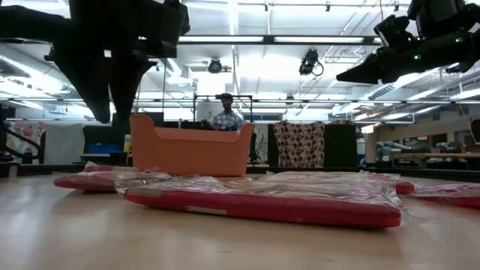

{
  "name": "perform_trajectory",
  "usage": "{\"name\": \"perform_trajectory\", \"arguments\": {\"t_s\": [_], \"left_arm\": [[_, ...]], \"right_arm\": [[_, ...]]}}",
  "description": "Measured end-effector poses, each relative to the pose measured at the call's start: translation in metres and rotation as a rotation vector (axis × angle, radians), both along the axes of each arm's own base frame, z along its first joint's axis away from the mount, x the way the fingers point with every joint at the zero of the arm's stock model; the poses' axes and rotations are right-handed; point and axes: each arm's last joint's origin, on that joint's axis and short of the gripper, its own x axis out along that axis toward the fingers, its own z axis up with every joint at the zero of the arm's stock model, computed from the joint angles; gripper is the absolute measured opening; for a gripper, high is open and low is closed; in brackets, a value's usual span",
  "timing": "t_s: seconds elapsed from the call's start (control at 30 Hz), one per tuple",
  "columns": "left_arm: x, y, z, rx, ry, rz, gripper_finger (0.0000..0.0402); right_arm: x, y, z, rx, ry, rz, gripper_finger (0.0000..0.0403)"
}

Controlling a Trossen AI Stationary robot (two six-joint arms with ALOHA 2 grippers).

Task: Sort popcorn bags into baskets
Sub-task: Put the red popcorn pack into the orange bin

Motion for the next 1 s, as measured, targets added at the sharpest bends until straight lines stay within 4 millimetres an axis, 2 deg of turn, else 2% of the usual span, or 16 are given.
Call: {"name": "perform_trajectory", "arguments": {"t_s": [0.17,0.3,0.5,0.63,0.83,1.0], "left_arm": [[-0.001,-0.002,-0.002,0.037,0.037,-0.108,0.0168],[-0.004,-0.001,-0.011,0.062,0.117,-0.215,0.0182],[-0.021,0.006,-0.040,0.099,0.233,-0.272,0.0183],[-0.028,0.005,-0.051,0.092,0.261,-0.324,0.0183],[-0.035,-0.001,-0.064,0.086,0.242,-0.385,0.0183],[-0.041,-0.002,-0.068,0.183,0.235,-0.436,0.0183]], "right_arm": [[0.000,-0.001,0.000,-0.005,0.000,-0.028,0.0079],[0.000,0.000,0.000,-0.003,0.001,-0.017,0.0079],[0.000,0.000,-0.001,-0.001,0.008,-0.010,0.0079],[0.000,0.000,0.001,-0.005,-0.011,0.003,0.0079],[0.001,0.001,0.001,0.007,-0.020,0.035,0.0079],[0.001,0.001,0.002,0.017,-0.025,0.039,0.0079]]}}
